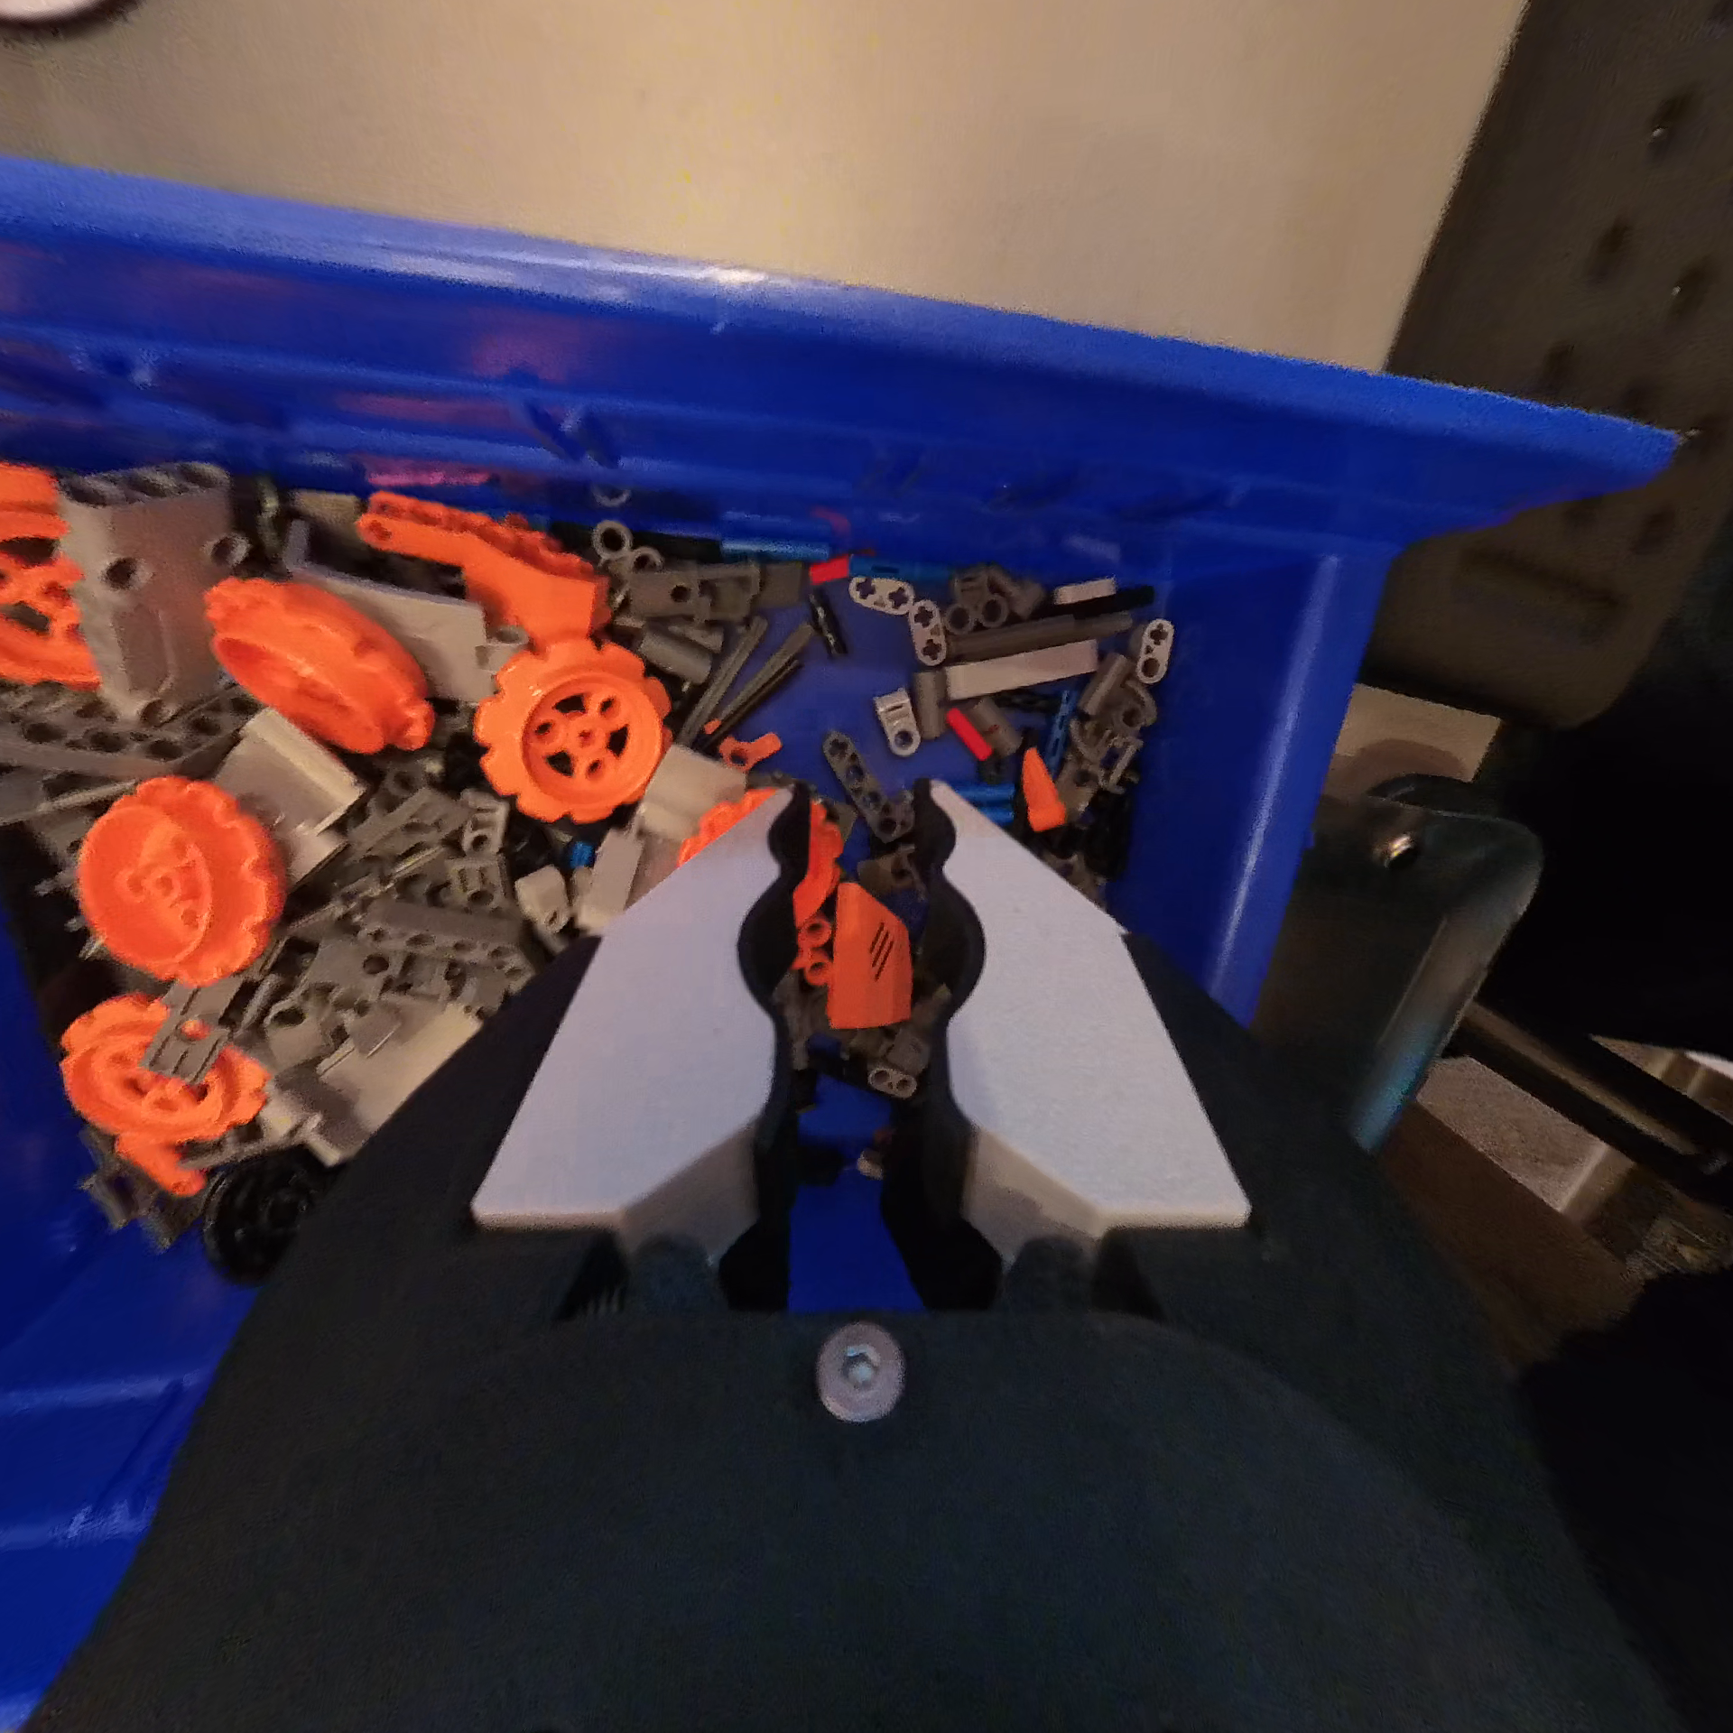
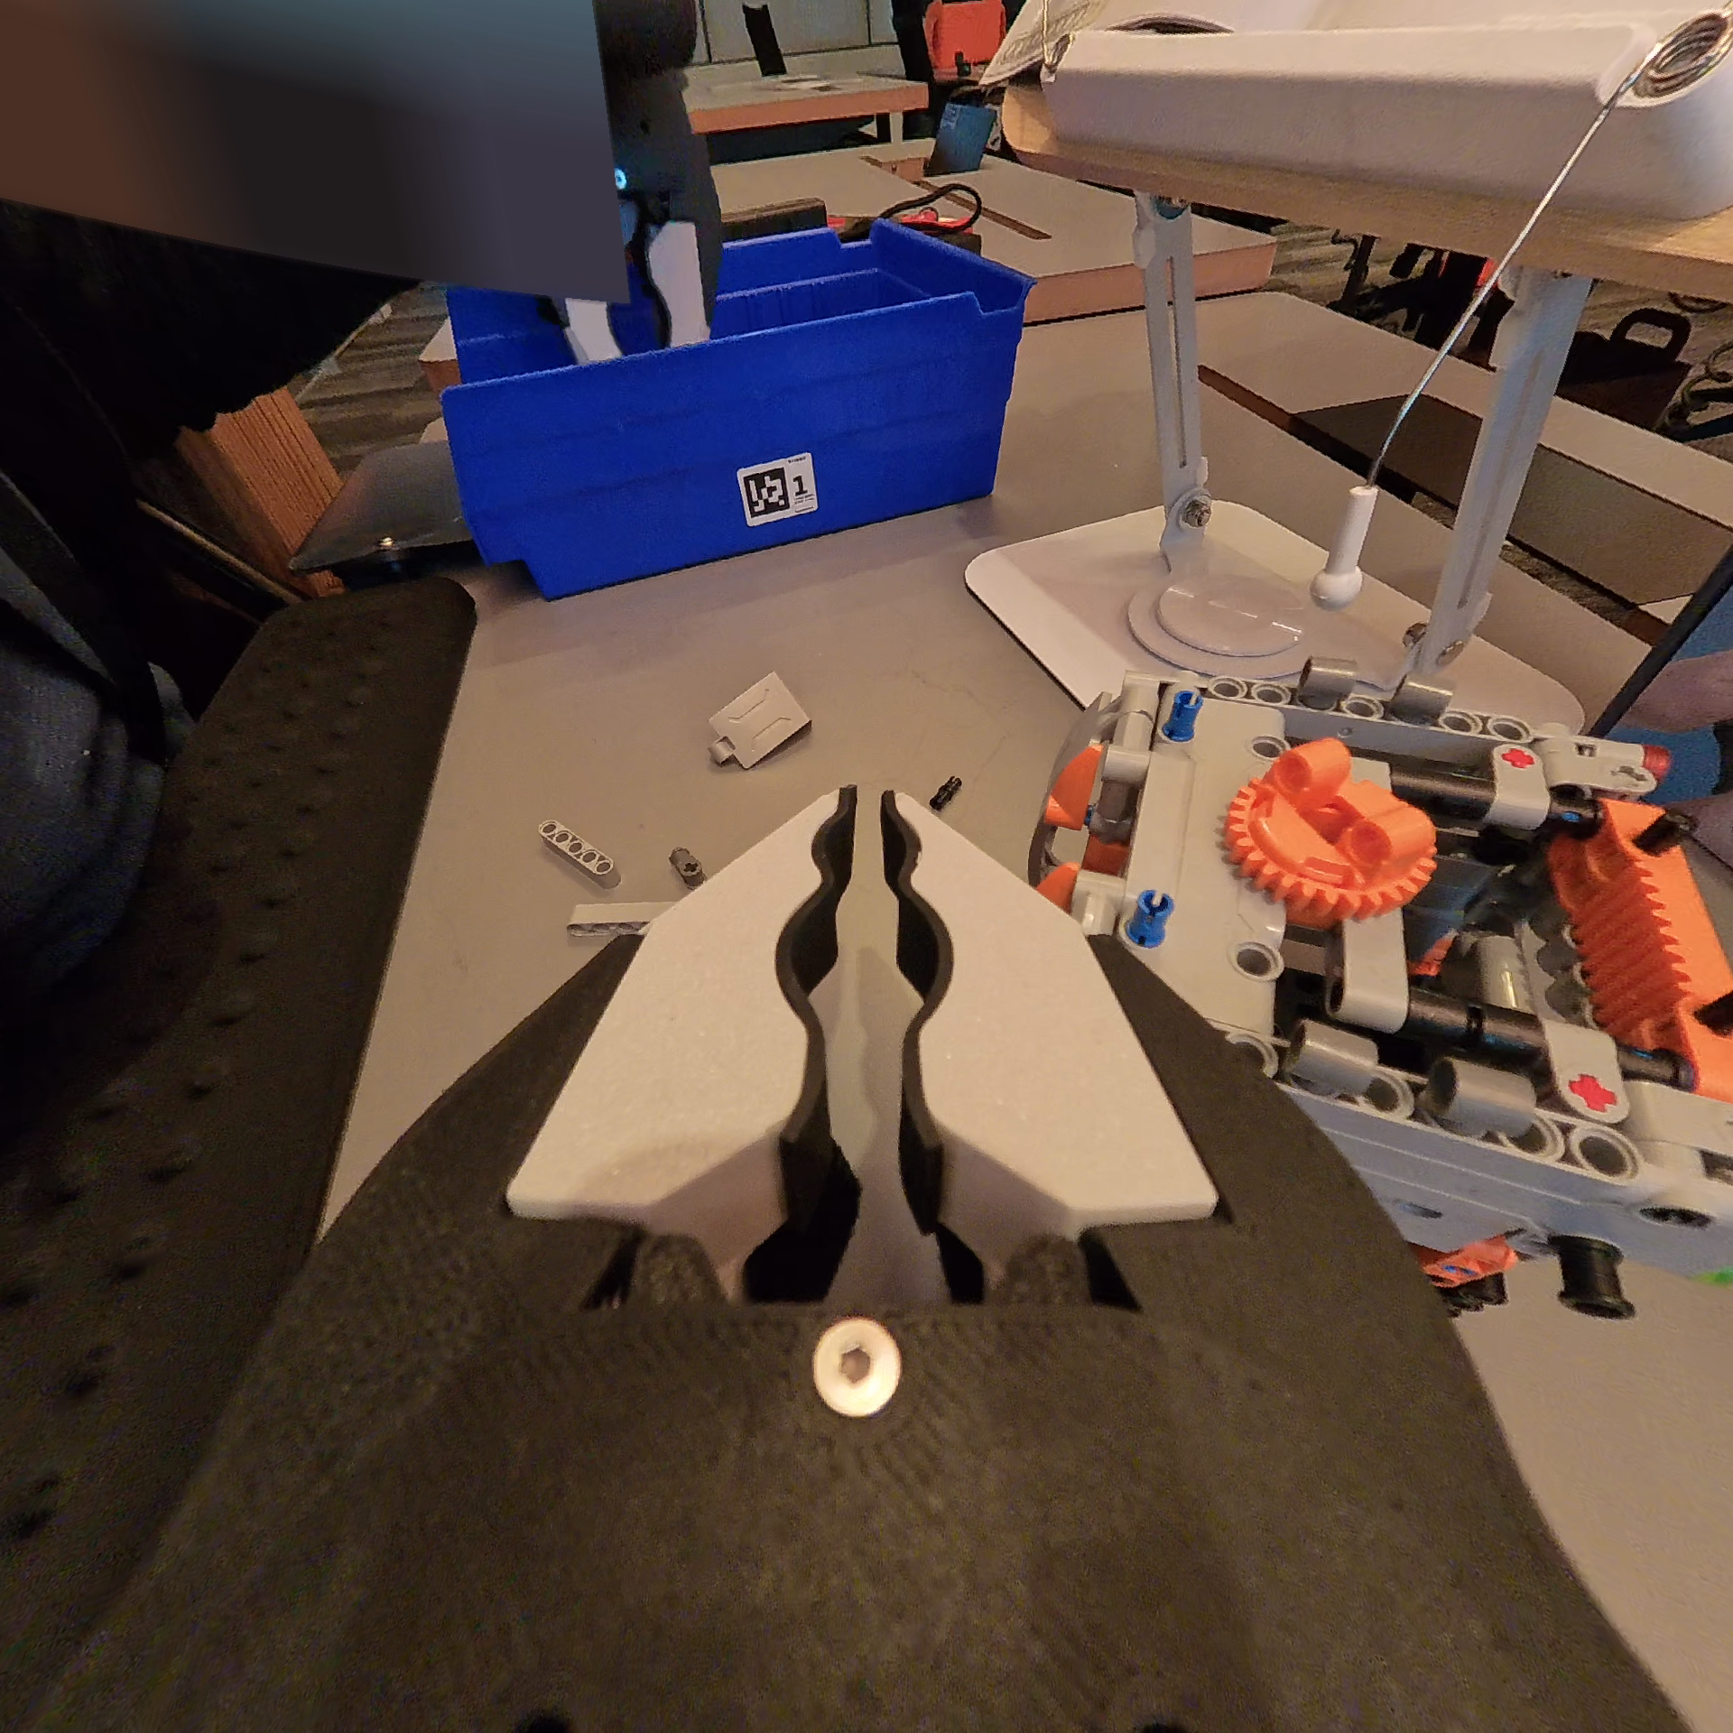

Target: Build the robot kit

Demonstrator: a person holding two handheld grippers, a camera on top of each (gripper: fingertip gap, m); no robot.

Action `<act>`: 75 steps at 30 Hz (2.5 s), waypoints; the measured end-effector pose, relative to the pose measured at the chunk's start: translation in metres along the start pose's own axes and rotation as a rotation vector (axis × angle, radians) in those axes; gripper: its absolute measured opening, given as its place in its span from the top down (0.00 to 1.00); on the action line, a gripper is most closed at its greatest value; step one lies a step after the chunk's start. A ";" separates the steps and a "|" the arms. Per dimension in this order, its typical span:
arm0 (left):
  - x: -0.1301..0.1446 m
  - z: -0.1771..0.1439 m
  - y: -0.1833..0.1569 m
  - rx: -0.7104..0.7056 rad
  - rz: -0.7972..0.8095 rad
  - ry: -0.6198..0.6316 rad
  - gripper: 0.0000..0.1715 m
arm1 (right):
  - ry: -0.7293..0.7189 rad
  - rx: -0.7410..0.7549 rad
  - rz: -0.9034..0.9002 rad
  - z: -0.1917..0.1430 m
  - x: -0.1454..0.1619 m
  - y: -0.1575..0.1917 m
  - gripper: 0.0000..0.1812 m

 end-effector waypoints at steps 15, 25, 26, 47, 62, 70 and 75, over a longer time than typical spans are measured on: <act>-0.006 0.033 -0.004 0.075 0.019 0.036 0.95 | 0.007 -0.003 -0.004 0.000 0.000 0.001 0.98; 0.002 0.025 0.000 0.061 0.002 0.027 1.00 | 0.007 -0.005 -0.004 0.000 0.000 0.001 0.98; 0.003 0.023 0.001 0.063 -0.003 0.018 1.00 | 0.006 -0.005 -0.004 0.000 0.000 0.001 0.98; 0.000 0.036 0.000 0.078 -0.008 0.055 0.96 | 0.006 -0.004 -0.003 -0.001 0.000 0.000 0.98; 0.003 0.029 0.003 0.055 -0.019 0.033 0.97 | 0.014 -0.004 -0.008 0.000 0.000 0.000 0.97; 0.009 0.010 0.006 0.017 -0.044 0.001 0.97 | 0.015 -0.005 -0.007 0.000 0.000 0.000 0.97; 0.016 0.001 0.008 -0.015 -0.059 0.023 0.96 | 0.015 -0.006 -0.007 0.000 0.000 0.000 0.97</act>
Point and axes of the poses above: each gripper's, where its closed fingertips meet, z out along the fingers, x out of its underside, y = z × x across the jaws, the point moved 9 cm from there along -z, back along the fingers, and after that the axes turned 6 degrees about z, right-handed, at the moved point
